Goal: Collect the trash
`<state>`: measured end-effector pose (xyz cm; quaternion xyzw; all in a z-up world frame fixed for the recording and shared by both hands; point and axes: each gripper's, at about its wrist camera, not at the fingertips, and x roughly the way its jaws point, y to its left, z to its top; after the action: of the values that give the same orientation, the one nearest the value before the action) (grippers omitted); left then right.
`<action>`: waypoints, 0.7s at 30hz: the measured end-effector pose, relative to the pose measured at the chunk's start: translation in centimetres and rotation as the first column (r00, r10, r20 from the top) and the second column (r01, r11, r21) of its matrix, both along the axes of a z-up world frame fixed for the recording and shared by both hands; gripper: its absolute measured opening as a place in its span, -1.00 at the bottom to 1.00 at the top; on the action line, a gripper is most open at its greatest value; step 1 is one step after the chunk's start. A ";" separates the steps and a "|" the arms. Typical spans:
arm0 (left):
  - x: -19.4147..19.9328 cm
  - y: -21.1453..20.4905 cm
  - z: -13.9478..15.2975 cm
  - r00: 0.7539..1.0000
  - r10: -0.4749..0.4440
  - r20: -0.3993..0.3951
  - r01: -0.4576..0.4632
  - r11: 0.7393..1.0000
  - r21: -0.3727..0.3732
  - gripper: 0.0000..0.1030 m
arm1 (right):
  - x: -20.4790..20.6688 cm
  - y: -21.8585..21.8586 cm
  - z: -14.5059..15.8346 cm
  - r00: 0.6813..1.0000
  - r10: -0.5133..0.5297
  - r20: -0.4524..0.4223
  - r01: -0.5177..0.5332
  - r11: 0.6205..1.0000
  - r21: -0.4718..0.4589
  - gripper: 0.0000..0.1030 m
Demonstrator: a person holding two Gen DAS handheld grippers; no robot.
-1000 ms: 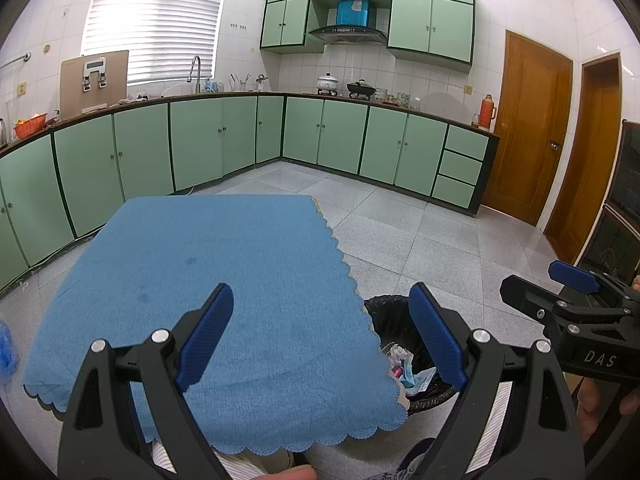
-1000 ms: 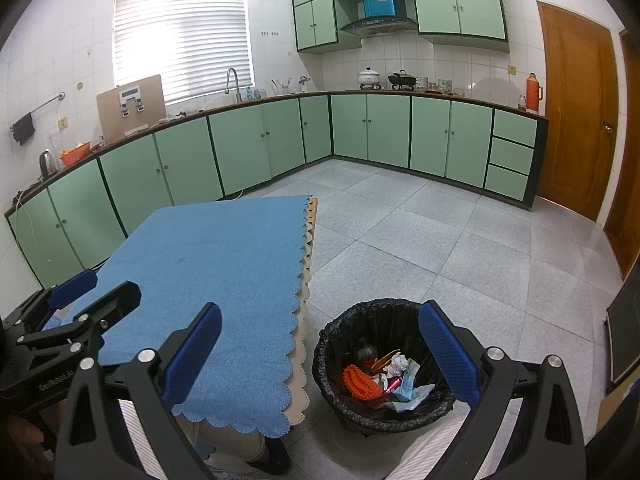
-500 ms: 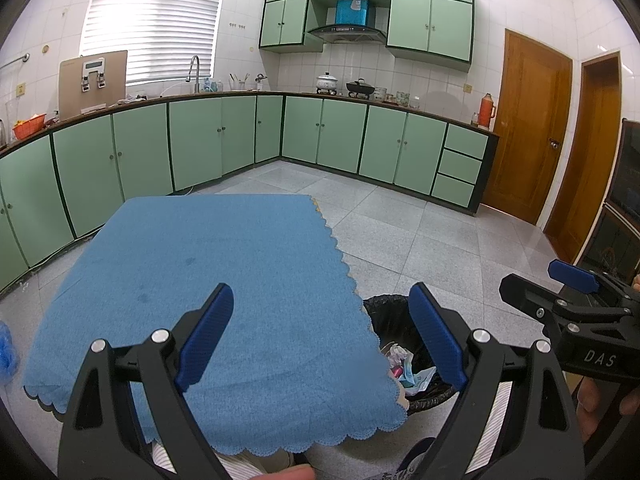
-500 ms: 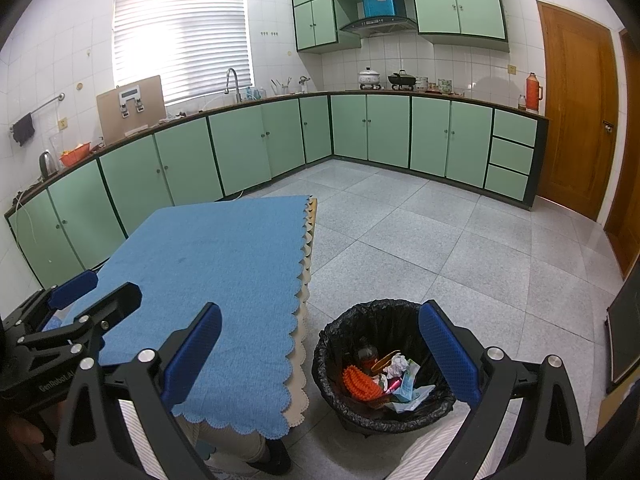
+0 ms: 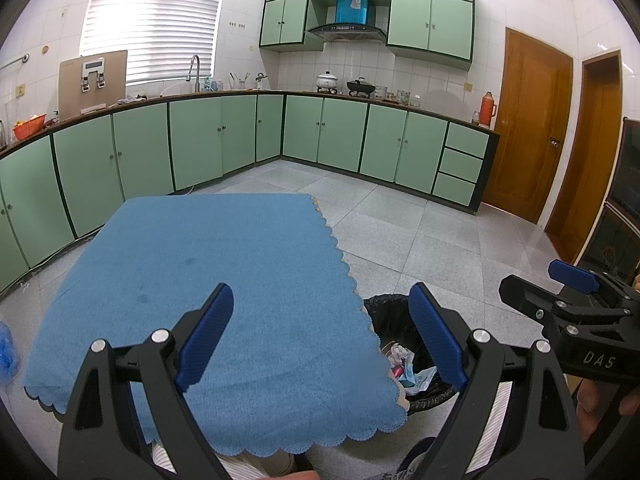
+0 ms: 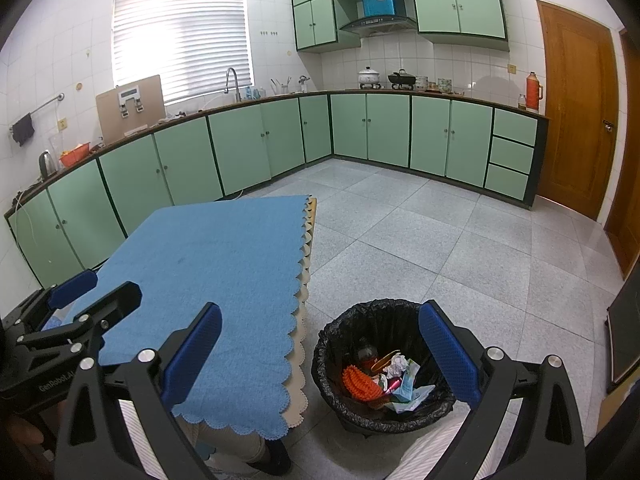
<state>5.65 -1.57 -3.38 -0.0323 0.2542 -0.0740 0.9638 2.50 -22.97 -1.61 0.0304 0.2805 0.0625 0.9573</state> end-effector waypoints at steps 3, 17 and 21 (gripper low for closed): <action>0.1 -0.2 -0.1 1.000 0.002 -0.003 -0.002 1.000 0.001 0.68 | 0.0 0.0 -0.1 1.000 0.000 -0.002 0.000 1.000 0.001 0.88; 0.5 -0.8 -0.1 1.000 0.002 -0.018 -0.002 1.000 0.002 0.68 | 0.4 -0.4 -0.4 1.000 0.001 -0.013 -0.001 1.000 0.002 0.88; 0.4 -0.8 0.0 1.000 0.007 -0.021 -0.007 1.000 0.006 0.69 | 0.4 -0.4 -0.4 1.000 0.001 -0.013 -0.001 1.000 0.003 0.88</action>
<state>6.07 -2.35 -3.38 -0.0313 0.2645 -0.0696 0.9614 2.88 -23.36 -2.05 0.0320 0.2865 0.0634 0.9554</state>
